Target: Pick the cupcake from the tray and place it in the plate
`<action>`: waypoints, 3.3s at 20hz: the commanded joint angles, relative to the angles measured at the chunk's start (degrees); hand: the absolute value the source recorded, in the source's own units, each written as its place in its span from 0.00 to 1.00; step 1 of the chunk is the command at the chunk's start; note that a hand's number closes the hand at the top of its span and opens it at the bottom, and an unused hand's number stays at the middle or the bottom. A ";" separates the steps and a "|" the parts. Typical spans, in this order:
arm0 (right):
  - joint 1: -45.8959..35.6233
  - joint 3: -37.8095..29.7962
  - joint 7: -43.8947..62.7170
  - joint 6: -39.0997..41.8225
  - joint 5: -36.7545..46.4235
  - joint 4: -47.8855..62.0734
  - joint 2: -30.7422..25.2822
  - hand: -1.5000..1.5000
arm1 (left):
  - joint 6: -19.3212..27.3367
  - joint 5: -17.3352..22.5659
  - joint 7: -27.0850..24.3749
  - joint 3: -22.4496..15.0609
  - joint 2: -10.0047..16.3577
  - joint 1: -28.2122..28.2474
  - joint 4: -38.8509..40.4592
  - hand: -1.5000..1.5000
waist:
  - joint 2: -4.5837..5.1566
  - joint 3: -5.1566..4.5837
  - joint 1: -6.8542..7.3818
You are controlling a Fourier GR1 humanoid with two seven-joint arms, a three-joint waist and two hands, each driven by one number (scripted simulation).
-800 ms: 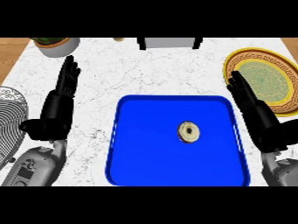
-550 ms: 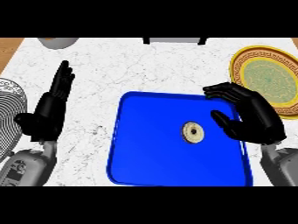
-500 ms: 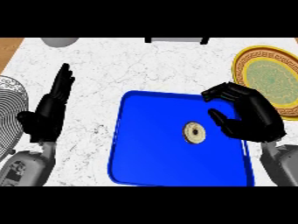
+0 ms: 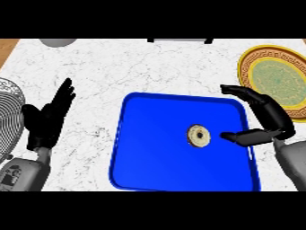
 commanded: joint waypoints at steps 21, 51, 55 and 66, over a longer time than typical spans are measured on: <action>-9.73 8.46 4.52 10.71 30.01 5.12 -4.06 0.00 | -5.33 -0.82 1.52 6.31 -1.03 -0.55 3.24 0.50 | -0.81 -0.15 -1.77; -14.50 6.31 11.04 12.16 59.62 15.48 12.83 0.00 | -10.71 -7.02 0.59 11.97 -5.35 1.16 3.42 0.50 | -0.70 -0.13 -1.52; -12.73 9.15 12.89 15.97 61.71 13.22 14.09 0.00 | -12.09 -5.91 1.66 13.89 -4.02 0.63 2.23 0.50 | -0.75 -0.14 -1.61; -9.75 6.08 9.20 19.55 63.52 5.86 16.00 1.00 | -11.74 -8.40 2.91 13.69 -6.63 0.89 0.65 0.50 | -0.87 -0.15 -1.97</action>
